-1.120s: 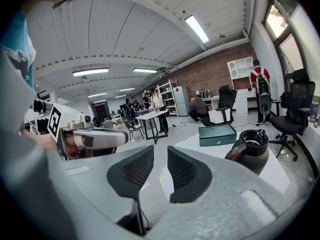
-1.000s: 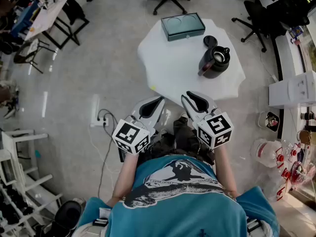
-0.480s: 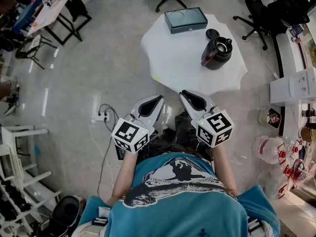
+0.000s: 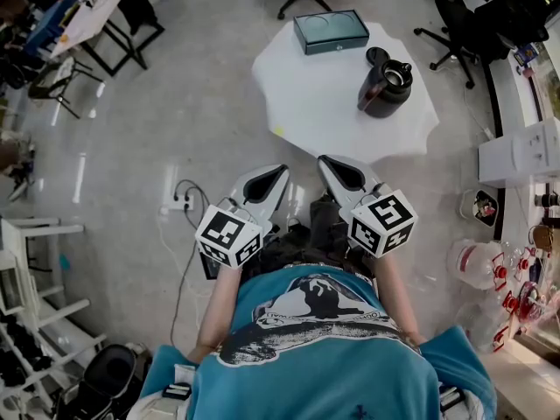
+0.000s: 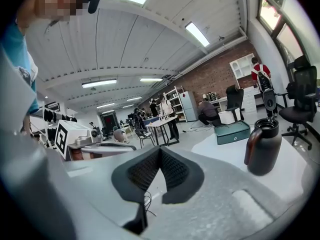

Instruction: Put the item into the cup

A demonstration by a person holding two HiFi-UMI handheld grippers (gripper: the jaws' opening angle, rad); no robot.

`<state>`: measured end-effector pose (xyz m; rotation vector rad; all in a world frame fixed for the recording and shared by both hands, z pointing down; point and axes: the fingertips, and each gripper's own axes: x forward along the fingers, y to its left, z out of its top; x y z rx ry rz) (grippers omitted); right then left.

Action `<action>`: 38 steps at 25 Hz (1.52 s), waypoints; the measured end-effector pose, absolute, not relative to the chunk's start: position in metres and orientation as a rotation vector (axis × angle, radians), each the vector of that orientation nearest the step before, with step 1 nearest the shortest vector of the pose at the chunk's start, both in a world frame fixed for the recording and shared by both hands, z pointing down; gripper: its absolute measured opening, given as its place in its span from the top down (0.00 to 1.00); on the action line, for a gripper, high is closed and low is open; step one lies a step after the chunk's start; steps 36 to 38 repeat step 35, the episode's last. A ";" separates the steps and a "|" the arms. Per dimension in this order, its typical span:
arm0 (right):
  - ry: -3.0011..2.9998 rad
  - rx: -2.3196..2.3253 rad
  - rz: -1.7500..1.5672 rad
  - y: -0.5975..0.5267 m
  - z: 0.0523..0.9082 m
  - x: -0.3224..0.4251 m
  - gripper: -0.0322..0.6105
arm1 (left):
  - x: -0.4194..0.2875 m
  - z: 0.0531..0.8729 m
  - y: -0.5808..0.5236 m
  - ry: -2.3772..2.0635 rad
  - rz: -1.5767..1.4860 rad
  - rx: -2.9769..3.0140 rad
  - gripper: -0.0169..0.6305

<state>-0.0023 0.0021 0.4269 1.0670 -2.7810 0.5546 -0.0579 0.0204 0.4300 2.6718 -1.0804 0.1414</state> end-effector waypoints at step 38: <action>-2.781 0.991 0.552 0.016 0.431 -0.004 0.95 | -0.039 0.430 0.037 -0.990 0.178 2.715 0.97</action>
